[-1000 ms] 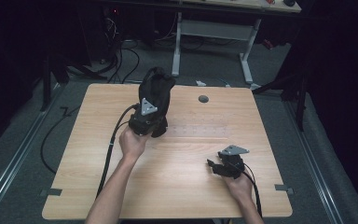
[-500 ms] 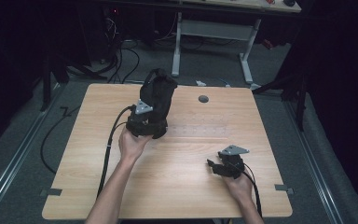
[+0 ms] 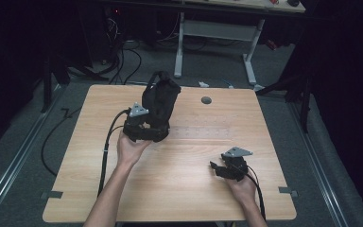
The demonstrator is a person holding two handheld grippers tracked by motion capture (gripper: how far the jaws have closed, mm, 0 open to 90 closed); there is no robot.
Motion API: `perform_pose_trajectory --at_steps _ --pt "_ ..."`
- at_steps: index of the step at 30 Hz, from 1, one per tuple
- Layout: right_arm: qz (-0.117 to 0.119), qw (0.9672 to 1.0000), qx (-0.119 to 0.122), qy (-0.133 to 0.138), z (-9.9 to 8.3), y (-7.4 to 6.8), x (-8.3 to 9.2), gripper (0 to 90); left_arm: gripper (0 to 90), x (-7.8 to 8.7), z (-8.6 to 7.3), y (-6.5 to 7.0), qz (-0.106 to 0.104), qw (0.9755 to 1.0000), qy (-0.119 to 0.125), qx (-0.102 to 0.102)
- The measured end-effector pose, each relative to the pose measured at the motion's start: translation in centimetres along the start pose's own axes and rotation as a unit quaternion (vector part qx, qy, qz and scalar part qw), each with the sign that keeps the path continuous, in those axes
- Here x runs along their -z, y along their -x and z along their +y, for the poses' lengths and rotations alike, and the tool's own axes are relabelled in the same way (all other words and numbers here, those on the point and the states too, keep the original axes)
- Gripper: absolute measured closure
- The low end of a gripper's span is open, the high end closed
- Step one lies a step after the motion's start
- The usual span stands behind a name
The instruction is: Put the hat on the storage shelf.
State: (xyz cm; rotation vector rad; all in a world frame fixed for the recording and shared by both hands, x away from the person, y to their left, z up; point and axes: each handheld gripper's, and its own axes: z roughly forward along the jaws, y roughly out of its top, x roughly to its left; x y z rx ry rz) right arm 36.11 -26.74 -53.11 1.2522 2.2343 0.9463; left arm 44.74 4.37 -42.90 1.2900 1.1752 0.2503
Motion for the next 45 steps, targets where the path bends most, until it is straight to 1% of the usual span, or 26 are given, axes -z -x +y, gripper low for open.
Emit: perform_pose_trajectory --at_steps 3,8,11,16,19,21,27,29,30,32,35,41,45 --pt "0.000 1.0000 -0.001 0.000 0.0 0.0 0.0 39.2 17.4 0.5 0.1 -0.1 0.001 1.0000 0.003 -0.001" --pt "0.000 1.0000 0.000 0.000 0.0 0.0 0.0 39.2 16.9 1.4 -0.1 -0.4 0.002 1.0000 -0.001 -0.002" --pt "0.000 1.0000 0.000 0.000 0.0 0.0 0.0 39.2 17.2 2.1 -0.1 -0.6 0.002 1.0000 0.001 0.001" --pt "0.000 1.0000 0.000 0.000 0.0 0.0 0.0 39.1 18.5 3.1 -0.2 -1.2 0.005 0.9999 0.006 0.009" --pt "0.000 1.0000 0.000 0.000 0.0 0.0 0.0 39.1 20.1 3.7 -0.2 -1.5 0.001 0.9997 0.009 0.022" --pt "0.000 1.0000 0.000 0.000 0.0 0.0 0.0 39.1 20.9 4.2 -0.2 -1.7 0.000 0.9996 0.012 0.027" --pt "-0.001 1.0000 -0.001 0.000 0.0 0.0 0.0 39.1 21.6 5.3 -0.4 -2.1 -0.001 0.9992 0.017 0.035" --pt "0.000 1.0000 -0.002 0.000 0.0 0.0 0.0 39.1 21.7 5.6 -0.5 -2.1 0.001 0.9993 0.015 0.035" --pt "-0.001 1.0000 0.000 0.000 0.0 0.0 0.0 39.0 21.7 5.8 -0.6 -2.1 0.003 0.9995 0.015 0.029" --pt "0.000 1.0000 -0.002 0.000 0.0 0.0 0.0 39.1 22.1 6.3 -0.7 -2.2 0.003 0.9995 0.018 0.027" --pt "0.000 1.0000 -0.003 0.000 0.0 -0.1 0.0 39.1 22.2 6.7 -0.8 -2.2 0.004 0.9992 0.023 0.032" --pt "0.000 1.0000 -0.004 -0.001 0.0 -0.1 0.0 39.0 22.8 7.5 -1.1 -2.3 0.002 0.9992 0.026 0.031" --pt "0.000 1.0000 -0.004 -0.001 0.0 -0.1 0.0 39.0 23.5 7.7 -1.6 -2.4 0.007 0.9995 0.023 0.018"
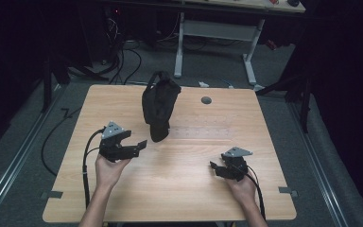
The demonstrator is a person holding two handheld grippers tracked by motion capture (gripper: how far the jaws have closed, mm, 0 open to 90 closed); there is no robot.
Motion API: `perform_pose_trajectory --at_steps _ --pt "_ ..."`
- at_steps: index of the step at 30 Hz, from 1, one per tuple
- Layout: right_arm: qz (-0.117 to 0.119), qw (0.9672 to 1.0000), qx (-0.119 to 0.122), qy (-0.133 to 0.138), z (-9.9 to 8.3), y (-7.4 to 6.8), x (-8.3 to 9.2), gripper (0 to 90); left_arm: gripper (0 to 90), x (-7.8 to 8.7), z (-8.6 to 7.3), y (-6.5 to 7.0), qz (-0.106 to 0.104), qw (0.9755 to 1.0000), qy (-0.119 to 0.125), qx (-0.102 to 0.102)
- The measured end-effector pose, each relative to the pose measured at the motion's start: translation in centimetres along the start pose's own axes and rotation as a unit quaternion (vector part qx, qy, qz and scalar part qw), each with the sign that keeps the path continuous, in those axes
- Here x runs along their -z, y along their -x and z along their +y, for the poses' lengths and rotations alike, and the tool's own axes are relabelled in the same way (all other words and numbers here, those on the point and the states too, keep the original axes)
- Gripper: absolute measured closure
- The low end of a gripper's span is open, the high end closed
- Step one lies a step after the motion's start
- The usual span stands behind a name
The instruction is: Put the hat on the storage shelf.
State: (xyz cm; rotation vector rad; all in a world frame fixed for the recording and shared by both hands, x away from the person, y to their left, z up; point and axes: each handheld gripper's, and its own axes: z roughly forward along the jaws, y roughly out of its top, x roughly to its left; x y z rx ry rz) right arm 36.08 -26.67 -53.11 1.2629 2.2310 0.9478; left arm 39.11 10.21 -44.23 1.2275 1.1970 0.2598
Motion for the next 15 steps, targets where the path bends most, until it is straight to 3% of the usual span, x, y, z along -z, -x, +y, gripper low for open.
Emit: perform_pose_trajectory --at_steps 15 --pt "0.000 1.0000 0.000 0.000 0.0 0.0 0.0 39.0 24.3 1.2 -1.5 -0.9 0.006 1.0000 0.000 0.004"
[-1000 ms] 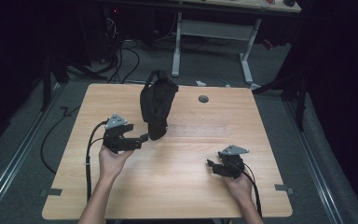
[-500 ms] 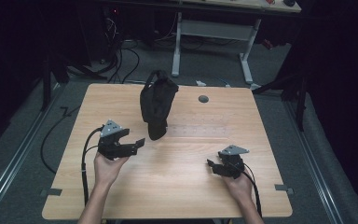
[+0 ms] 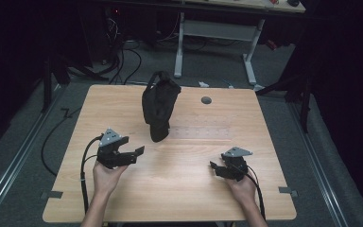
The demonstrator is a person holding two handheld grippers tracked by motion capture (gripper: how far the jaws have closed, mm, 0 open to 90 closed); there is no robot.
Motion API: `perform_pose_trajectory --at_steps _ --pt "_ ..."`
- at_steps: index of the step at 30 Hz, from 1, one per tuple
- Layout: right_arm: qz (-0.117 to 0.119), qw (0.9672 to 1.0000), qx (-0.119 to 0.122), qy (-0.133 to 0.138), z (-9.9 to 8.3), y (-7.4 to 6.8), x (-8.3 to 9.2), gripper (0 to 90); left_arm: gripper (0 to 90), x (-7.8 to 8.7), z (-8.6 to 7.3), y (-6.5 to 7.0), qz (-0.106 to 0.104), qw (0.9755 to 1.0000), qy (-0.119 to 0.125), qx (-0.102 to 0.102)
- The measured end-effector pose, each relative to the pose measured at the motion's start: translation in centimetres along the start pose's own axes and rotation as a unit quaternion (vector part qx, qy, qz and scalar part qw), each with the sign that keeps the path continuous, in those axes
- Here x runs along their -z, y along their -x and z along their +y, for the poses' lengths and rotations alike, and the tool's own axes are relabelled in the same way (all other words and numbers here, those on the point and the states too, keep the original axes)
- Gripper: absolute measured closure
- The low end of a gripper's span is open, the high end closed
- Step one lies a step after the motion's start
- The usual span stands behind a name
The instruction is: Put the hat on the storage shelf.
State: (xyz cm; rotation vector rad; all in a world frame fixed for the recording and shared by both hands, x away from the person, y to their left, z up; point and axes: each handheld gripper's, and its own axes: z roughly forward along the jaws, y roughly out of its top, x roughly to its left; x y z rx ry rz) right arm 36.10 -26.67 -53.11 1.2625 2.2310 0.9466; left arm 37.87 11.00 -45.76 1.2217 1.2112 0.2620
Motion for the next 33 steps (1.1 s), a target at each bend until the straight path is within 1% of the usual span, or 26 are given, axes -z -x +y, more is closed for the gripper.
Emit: perform_pose_trajectory --at_steps 3,10,16,27,29,30,33 --pt "0.000 1.0000 0.000 0.000 0.0 0.0 0.0 39.0 24.4 0.2 -0.5 -0.1 0.002 1.0000 0.000 -0.006" --pt "0.000 1.0000 0.001 0.000 0.0 0.0 0.0 39.0 24.2 0.2 -1.5 -0.4 0.006 0.9999 -0.006 0.005" --pt "0.000 1.0000 0.000 0.000 0.0 0.0 0.0 39.0 24.0 0.0 -2.6 -0.6 0.011 0.9999 -0.010 0.004" --pt "0.000 1.0000 0.001 0.000 0.0 0.0 0.0 39.0 23.8 -0.4 -4.6 -1.1 0.022 0.9993 -0.025 0.017" --pt "0.000 1.0000 -0.001 0.000 0.0 0.0 0.0 39.0 23.6 -0.6 -5.0 -1.2 0.022 0.9990 -0.034 0.017" --pt "0.000 1.0000 0.000 0.000 0.0 0.0 0.0 39.0 23.2 -0.7 -5.2 -1.3 0.023 0.9990 -0.036 0.013" --pt "0.000 1.0000 -0.001 0.000 0.0 0.0 0.0 39.0 23.4 -0.9 -5.8 -1.3 0.026 0.9987 -0.042 0.009"
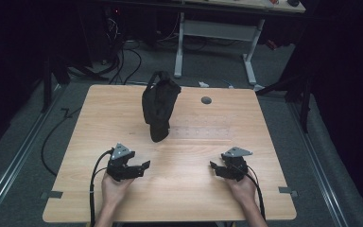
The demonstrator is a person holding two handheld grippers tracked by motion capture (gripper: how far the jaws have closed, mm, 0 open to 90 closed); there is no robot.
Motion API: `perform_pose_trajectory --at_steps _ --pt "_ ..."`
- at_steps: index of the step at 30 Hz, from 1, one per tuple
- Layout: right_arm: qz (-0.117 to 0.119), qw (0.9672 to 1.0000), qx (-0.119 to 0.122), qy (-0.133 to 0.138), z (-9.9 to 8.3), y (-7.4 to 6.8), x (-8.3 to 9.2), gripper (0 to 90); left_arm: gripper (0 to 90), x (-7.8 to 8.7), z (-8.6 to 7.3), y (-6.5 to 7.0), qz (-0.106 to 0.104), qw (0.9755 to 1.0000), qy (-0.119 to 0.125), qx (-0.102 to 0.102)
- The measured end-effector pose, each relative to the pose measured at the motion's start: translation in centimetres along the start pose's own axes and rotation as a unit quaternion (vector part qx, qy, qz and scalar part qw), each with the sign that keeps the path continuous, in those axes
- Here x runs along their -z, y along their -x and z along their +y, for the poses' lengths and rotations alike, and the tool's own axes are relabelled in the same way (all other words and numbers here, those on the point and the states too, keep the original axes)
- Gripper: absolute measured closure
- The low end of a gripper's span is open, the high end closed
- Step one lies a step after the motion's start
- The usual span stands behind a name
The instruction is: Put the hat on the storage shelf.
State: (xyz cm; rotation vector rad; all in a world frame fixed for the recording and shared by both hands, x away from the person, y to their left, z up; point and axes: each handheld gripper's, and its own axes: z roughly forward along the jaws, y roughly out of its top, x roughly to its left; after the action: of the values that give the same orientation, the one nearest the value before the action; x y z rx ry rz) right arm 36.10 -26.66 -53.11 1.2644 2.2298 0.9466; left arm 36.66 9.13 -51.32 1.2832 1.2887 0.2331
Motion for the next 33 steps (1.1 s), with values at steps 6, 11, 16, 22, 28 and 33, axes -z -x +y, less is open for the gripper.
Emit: perform_pose_trajectory --at_steps 6,11,16,22,28,33 --pt "0.000 1.0000 0.001 0.000 0.0 0.0 0.0 39.0 23.5 -0.6 -1.3 -0.1 0.013 0.9999 -0.006 -0.006" --pt "0.000 1.0000 0.000 0.000 0.0 0.0 0.0 39.0 23.6 -1.1 -2.0 -0.1 0.024 0.9994 -0.010 -0.021" --pt "0.000 1.0000 0.001 0.000 0.0 0.0 0.0 39.0 23.6 -1.4 -2.5 0.1 0.029 0.9991 -0.014 -0.029" --pt "0.000 1.0000 0.001 0.000 0.0 0.0 0.0 39.0 23.2 -2.1 -3.4 0.2 0.050 0.9968 -0.029 -0.055" --pt "0.000 1.0000 0.001 0.000 0.0 0.0 0.0 39.0 22.4 -2.4 -4.0 0.7 0.062 0.9940 -0.030 -0.085" --pt "0.000 1.0000 0.001 0.000 0.0 0.0 0.0 38.9 22.4 -2.5 -4.0 0.7 0.065 0.9940 -0.029 -0.083"
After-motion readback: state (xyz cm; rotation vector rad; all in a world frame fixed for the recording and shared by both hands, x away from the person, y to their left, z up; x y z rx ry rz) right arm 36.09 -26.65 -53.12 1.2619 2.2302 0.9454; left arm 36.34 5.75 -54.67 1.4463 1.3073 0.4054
